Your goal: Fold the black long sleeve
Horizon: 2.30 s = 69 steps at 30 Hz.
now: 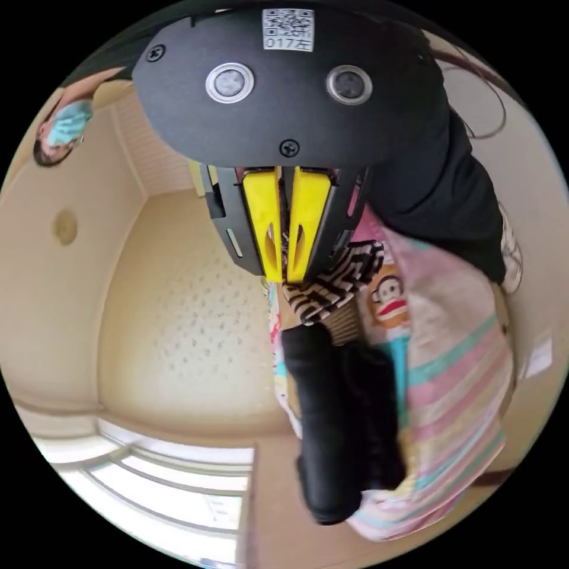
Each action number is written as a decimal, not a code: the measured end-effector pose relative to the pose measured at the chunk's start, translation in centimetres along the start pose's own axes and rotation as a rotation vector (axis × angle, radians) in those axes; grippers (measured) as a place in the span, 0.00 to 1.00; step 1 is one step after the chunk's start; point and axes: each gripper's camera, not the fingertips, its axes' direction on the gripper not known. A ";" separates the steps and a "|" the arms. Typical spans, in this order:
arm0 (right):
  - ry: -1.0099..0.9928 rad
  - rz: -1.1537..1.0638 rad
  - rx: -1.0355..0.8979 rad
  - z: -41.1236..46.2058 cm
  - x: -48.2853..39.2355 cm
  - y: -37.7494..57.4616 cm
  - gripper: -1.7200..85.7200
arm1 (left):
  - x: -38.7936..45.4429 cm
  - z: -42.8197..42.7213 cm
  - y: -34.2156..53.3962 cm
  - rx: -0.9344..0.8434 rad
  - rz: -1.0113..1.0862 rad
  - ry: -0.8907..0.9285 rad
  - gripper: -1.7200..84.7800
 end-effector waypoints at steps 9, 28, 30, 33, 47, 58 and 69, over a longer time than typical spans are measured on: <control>-0.049 -0.011 -0.024 1.0 -0.8 -1.5 0.02 | -6.8 -4.0 6.7 0.028 -0.178 -0.275 0.01; -0.124 0.060 0.036 -3.0 1.8 -1.8 0.02 | 20.1 38.7 7.4 -0.357 0.627 -0.026 0.02; -0.126 0.081 0.053 -3.8 2.5 -1.6 0.02 | 20.2 46.6 13.2 -0.513 0.673 0.000 0.02; -0.142 0.117 0.075 -4.8 3.7 -1.1 0.02 | 16.8 58.0 24.0 -0.801 0.685 -0.024 0.04; -0.141 0.138 0.193 -7.5 5.4 -3.7 0.03 | 1.8 49.2 31.4 -0.808 0.461 -0.231 0.14; 0.308 0.100 0.195 -5.6 -2.2 -1.6 0.09 | -5.9 33.9 31.1 -0.653 0.378 -0.513 0.14; 0.414 -0.016 0.144 -5.1 -9.2 -6.2 0.04 | -0.1 35.8 24.3 -0.564 0.533 -0.382 0.01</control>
